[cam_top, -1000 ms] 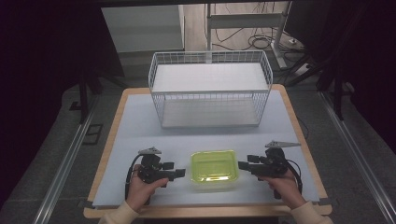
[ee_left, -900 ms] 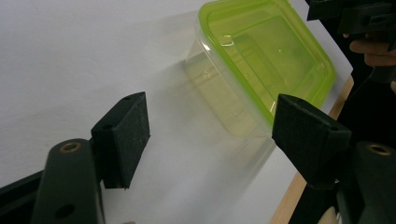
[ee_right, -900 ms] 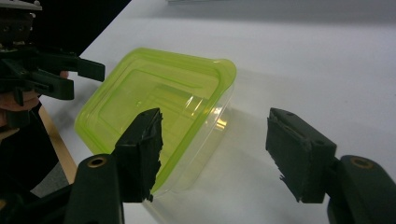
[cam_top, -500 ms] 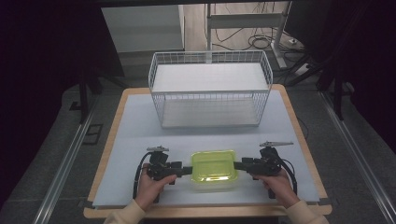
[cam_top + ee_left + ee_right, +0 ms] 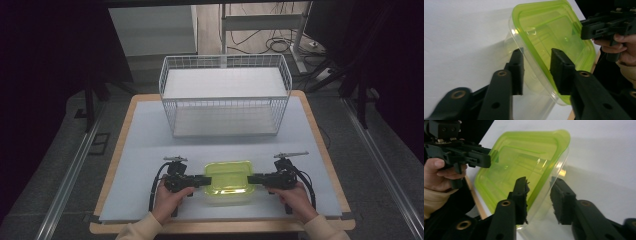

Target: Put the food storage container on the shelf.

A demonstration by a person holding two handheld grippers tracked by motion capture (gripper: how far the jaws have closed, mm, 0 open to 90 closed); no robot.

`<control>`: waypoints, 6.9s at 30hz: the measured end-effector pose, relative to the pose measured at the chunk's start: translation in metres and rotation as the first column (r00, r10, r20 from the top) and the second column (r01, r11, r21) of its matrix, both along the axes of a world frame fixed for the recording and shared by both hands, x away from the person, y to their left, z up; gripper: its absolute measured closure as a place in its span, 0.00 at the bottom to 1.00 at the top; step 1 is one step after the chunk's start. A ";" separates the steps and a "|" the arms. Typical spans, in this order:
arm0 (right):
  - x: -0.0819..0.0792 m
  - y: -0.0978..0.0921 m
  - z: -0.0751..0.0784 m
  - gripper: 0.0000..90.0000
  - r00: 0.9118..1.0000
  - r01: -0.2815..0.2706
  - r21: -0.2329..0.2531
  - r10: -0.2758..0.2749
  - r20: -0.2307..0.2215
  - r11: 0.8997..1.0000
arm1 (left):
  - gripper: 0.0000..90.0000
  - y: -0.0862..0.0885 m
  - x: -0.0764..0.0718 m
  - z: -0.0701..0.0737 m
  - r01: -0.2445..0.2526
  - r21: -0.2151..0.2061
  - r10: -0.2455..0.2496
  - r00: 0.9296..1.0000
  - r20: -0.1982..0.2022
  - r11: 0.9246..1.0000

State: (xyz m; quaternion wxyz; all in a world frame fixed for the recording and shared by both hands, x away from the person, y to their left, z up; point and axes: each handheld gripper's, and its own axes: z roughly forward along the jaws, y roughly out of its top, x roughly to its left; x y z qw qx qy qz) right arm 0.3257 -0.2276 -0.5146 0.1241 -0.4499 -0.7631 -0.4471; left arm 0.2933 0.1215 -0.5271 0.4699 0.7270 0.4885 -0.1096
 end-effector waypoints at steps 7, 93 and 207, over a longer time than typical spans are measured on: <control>-0.005 -0.002 0.006 0.85 0.999 0.048 0.030 -0.047 -0.006 0.998 | 0.82 0.003 -0.006 0.008 -0.011 -0.021 0.011 0.999 0.035 1.000; -0.001 0.017 0.094 0.89 0.961 0.041 0.087 -0.064 0.271 0.995 | 0.90 0.027 0.006 0.105 -0.021 -0.035 0.029 0.968 0.248 0.999; 0.140 0.048 0.217 0.89 0.905 0.211 0.010 -0.199 0.376 0.978 | 0.88 0.022 0.153 0.226 -0.173 0.093 0.136 0.940 0.313 0.981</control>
